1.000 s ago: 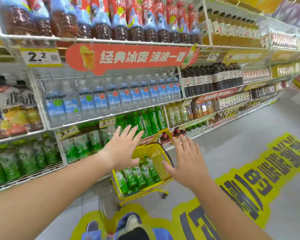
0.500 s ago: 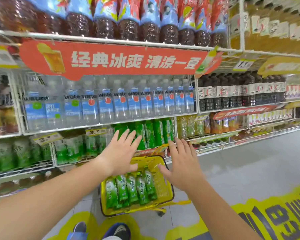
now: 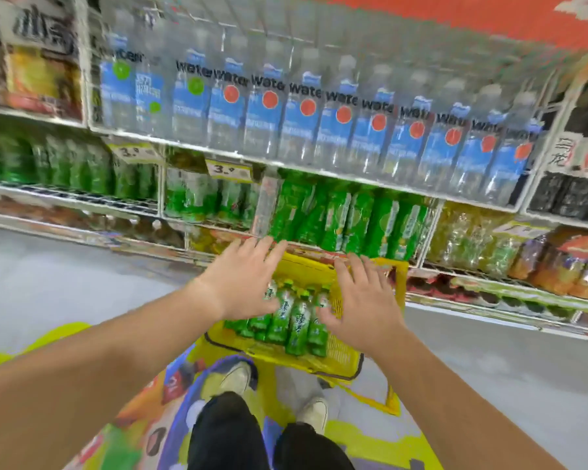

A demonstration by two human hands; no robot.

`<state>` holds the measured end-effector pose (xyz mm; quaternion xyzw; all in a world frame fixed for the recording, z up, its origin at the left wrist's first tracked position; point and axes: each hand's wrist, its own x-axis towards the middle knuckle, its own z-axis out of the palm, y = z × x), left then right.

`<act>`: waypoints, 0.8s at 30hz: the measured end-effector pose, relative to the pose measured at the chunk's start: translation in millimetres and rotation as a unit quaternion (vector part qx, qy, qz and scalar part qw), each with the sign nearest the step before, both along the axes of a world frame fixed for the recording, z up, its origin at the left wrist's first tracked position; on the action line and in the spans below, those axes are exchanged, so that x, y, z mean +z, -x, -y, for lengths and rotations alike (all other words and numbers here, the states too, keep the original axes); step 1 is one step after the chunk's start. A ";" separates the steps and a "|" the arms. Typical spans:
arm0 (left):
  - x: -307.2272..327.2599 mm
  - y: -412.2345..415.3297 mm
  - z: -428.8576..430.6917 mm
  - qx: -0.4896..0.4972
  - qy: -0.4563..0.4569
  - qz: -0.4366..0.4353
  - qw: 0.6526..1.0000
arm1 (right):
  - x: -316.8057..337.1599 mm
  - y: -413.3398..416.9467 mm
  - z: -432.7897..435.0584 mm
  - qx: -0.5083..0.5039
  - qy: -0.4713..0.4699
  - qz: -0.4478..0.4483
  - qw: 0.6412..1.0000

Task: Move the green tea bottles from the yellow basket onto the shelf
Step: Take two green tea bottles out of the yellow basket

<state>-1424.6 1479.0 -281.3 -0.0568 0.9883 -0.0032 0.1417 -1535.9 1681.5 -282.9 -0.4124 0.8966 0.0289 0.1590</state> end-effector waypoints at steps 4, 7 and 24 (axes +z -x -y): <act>-50.6 -0.6 -10.8 0.029 0.014 0.039 0.999 | -60.2 10.2 -4.0 0.024 -0.020 0.034 0.999; -100.4 2.4 -15.4 0.050 0.003 0.082 0.995 | -111.3 12.1 -9.5 0.017 -0.019 0.055 0.998; -347.8 6.5 -8.2 0.105 -0.039 0.142 0.984 | -361.5 -7.2 -9.4 -0.096 -0.042 0.155 0.982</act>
